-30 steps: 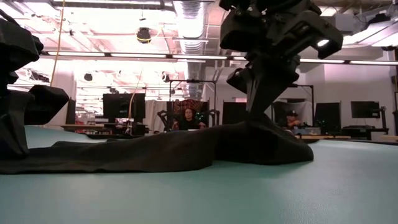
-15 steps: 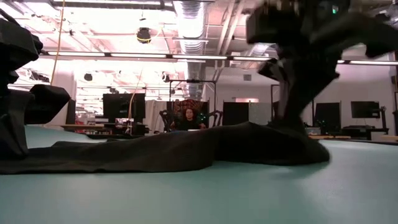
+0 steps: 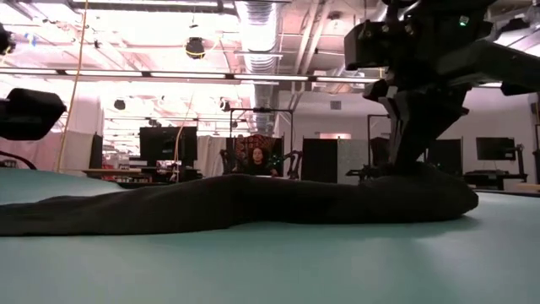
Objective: Roll towel
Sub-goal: Roll the black towel
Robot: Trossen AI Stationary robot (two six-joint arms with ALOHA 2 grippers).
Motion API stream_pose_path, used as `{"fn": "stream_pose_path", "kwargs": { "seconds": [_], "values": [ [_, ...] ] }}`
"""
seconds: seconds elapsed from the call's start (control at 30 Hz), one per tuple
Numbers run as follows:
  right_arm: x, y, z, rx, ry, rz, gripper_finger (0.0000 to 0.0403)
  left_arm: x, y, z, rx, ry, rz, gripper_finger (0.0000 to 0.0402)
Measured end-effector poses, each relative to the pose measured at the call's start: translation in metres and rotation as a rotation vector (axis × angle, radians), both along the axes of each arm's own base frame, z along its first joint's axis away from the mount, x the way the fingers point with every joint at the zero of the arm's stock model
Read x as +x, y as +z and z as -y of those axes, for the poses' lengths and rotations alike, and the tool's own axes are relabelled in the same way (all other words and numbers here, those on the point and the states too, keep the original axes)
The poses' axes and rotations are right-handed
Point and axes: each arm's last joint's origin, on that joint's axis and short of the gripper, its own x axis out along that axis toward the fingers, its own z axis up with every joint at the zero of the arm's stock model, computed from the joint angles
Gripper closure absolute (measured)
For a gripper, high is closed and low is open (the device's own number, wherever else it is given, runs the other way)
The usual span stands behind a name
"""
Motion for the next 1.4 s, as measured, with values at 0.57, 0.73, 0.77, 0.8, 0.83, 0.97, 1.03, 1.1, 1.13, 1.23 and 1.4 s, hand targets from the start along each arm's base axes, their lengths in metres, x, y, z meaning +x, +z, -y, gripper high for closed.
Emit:
{"fn": "stream_pose_path", "kwargs": {
  "seconds": [0.57, 0.73, 0.77, 0.8, 0.83, 0.97, 1.03, 1.1, 1.13, 1.23, 1.4],
  "values": [
    [-0.005, 0.000, -0.016, 0.020, 0.054, 0.014, 0.0400, 0.016, 0.042, 0.029, 0.066, -0.157, 0.170, 0.0371],
    [-0.005, 0.000, -0.017, 0.027, 0.054, 0.018, 0.0400, 0.018, 0.041, 0.033, 0.001, -0.155, 0.113, 0.0338],
    [-0.005, 0.000, -0.017, 0.031, 0.055, 0.016, 0.0400, 0.018, 0.040, 0.034, -0.027, -0.153, 0.095, 0.0328],
    [-0.005, 0.000, -0.017, 0.037, 0.057, 0.013, 0.0400, 0.017, 0.040, 0.034, -0.055, -0.153, 0.075, 0.0318],
    [-0.005, 0.000, -0.017, 0.040, 0.057, 0.012, 0.0400, 0.016, 0.040, 0.035, -0.084, -0.157, 0.055, 0.0308],
    [-0.005, 0.000, -0.017, 0.043, 0.051, 0.013, 0.0400, 0.012, 0.039, 0.039, -0.130, -0.208, 0.010, 0.0268],
    [-0.004, 0.001, -0.017, 0.047, 0.049, 0.021, 0.0400, 0.010, 0.037, 0.041, -0.087, -0.245, 0.017, 0.0252],
    [-0.003, 0.001, -0.017, 0.056, 0.042, 0.035, 0.0400, 0.008, 0.032, 0.043, -0.032, -0.269, 0.013, 0.0240],
    [-0.002, 0.001, -0.017, 0.059, 0.037, 0.042, 0.0400, 0.008, 0.028, 0.045, -0.010, -0.277, 0.006, 0.0236],
    [-0.001, 0.001, -0.016, 0.063, 0.029, 0.045, 0.0400, 0.010, 0.016, 0.047, 0.062, -0.308, -0.023, 0.0227],
    [-0.001, 0.001, -0.016, 0.063, 0.028, 0.045, 0.0400, 0.014, -0.002, 0.050, 0.144, -0.301, -0.045, 0.0225]
  ]
}}
